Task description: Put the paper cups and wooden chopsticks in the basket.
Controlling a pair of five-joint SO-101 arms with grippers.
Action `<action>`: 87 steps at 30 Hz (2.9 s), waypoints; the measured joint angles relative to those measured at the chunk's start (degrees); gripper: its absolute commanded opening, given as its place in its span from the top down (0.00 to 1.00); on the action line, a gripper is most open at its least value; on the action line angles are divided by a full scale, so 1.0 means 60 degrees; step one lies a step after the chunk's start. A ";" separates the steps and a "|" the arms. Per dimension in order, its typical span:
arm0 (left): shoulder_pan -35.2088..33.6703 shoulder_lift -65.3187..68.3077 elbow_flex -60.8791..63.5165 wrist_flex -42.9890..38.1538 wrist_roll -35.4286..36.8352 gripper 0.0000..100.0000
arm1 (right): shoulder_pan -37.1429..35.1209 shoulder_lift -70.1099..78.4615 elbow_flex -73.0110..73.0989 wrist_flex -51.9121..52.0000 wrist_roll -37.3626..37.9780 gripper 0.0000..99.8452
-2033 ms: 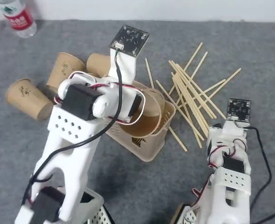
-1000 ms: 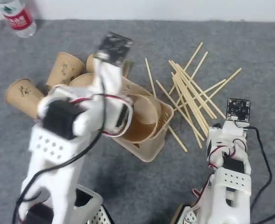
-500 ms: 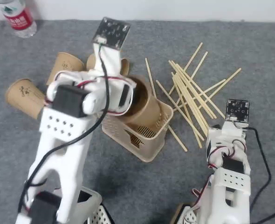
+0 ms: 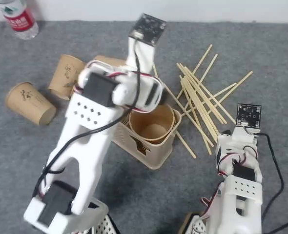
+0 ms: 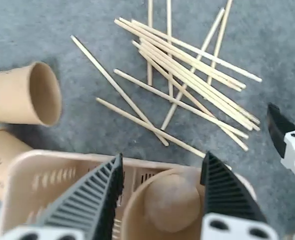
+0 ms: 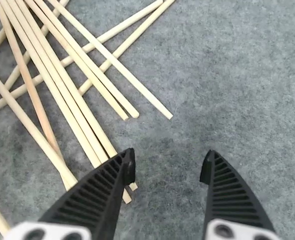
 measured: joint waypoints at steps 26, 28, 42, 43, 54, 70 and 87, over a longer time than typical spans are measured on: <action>-0.9978 0.5509 -0.6212 0.0249 -0.4601 0.76 | 0.0000 0.0000 0.0000 0.0000 0.0000 0.78; -1.0652 0.6388 -0.7502 -0.0308 -0.4381 0.79 | 0.0000 0.0000 0.0000 0.0000 0.0000 0.78; -1.1150 1.2469 -1.2132 -0.1729 -0.4777 0.99 | -0.0366 0.0000 0.0000 0.0000 0.0000 0.78; -1.1077 1.2747 -1.2264 -0.1729 -0.4791 0.99 | -0.0366 0.0000 0.0000 0.0000 0.0000 0.78; -1.0608 1.3832 -1.2615 -0.1377 -0.4835 0.99 | -0.0352 0.0000 0.0000 0.0000 0.0000 0.78; -0.9861 1.1590 -1.1399 0.1495 -0.5714 0.99 | -0.0352 0.0000 0.0000 0.0000 0.0000 0.78; -1.0198 0.7516 -0.6784 -0.0791 -0.5245 0.99 | -0.0352 0.0000 0.0000 0.0000 0.0000 0.78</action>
